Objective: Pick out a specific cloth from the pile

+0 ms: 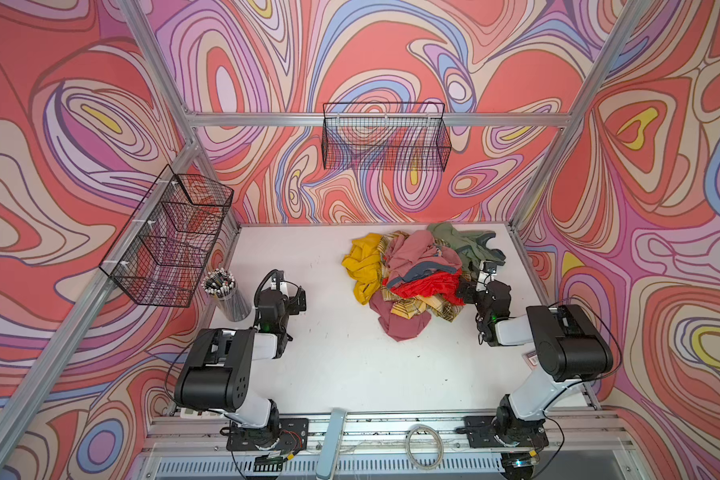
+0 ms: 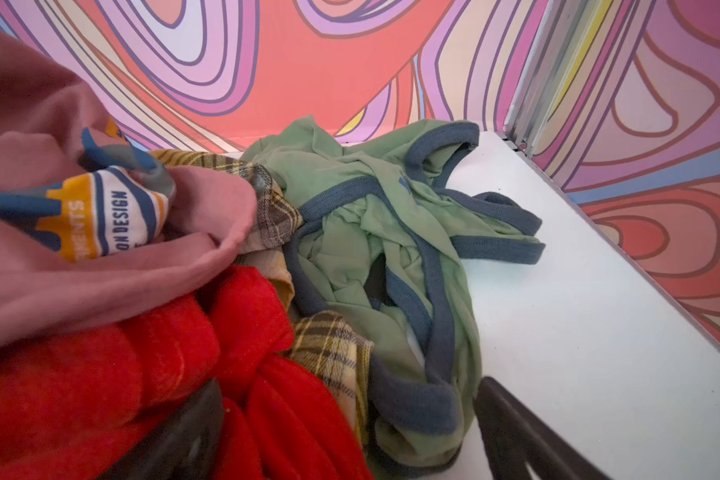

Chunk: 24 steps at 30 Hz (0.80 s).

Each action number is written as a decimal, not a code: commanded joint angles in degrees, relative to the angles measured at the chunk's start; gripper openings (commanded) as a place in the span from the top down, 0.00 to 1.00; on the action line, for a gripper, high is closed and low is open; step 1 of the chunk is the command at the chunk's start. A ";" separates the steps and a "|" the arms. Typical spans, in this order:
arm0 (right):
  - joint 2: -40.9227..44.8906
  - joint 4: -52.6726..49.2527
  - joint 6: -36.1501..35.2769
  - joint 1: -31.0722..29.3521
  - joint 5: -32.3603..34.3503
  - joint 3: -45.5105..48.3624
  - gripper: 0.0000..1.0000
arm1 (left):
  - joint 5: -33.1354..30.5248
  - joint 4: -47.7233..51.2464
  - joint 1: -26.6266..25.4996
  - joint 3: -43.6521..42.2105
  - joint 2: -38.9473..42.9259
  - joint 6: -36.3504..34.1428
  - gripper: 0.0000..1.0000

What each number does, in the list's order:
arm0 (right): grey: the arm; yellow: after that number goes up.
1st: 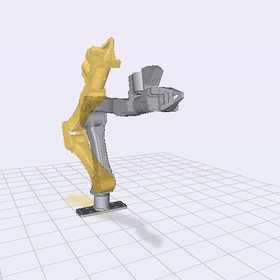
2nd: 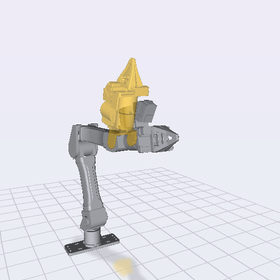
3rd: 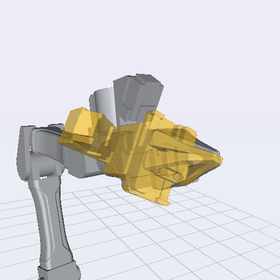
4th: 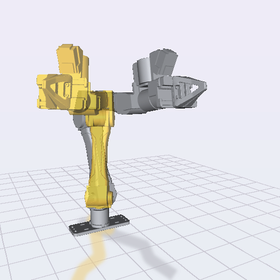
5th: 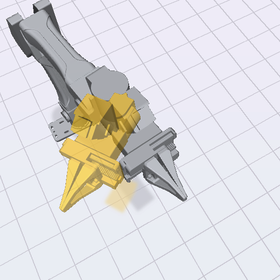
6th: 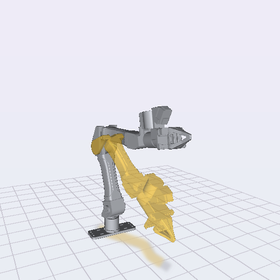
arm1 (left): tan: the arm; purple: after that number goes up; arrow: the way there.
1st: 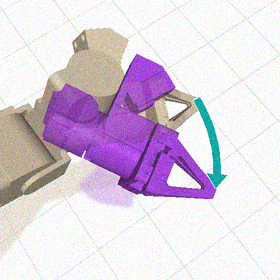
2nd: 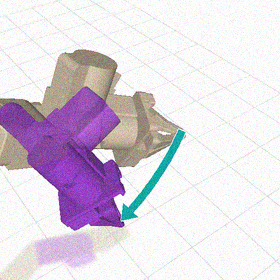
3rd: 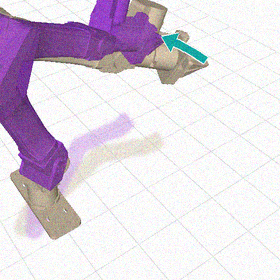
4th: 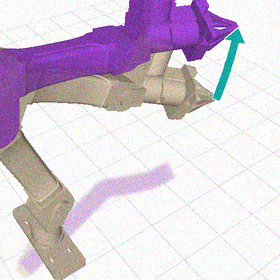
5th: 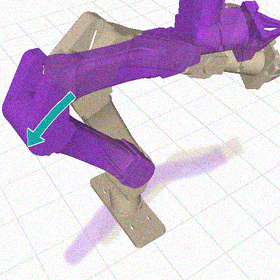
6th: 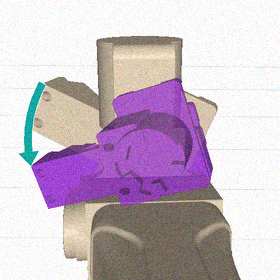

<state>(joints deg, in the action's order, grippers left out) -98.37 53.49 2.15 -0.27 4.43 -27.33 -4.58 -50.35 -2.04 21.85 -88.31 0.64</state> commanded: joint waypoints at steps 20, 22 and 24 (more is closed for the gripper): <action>-0.25 0.63 -0.19 0.32 -0.52 0.16 0.02 | 1.06 -0.01 0.82 0.04 -0.23 -0.18 0.00; -0.25 0.73 -0.27 0.27 -0.44 0.13 0.02 | 1.13 -0.01 0.81 0.05 -0.13 -0.20 0.00; -0.24 0.75 -0.29 0.28 -0.43 0.18 0.02 | 1.11 -0.10 0.82 0.04 -0.11 -0.23 0.00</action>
<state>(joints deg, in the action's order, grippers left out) -98.37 53.49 2.15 -0.27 4.43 -27.33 -4.23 -50.30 -1.50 21.85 -88.31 0.67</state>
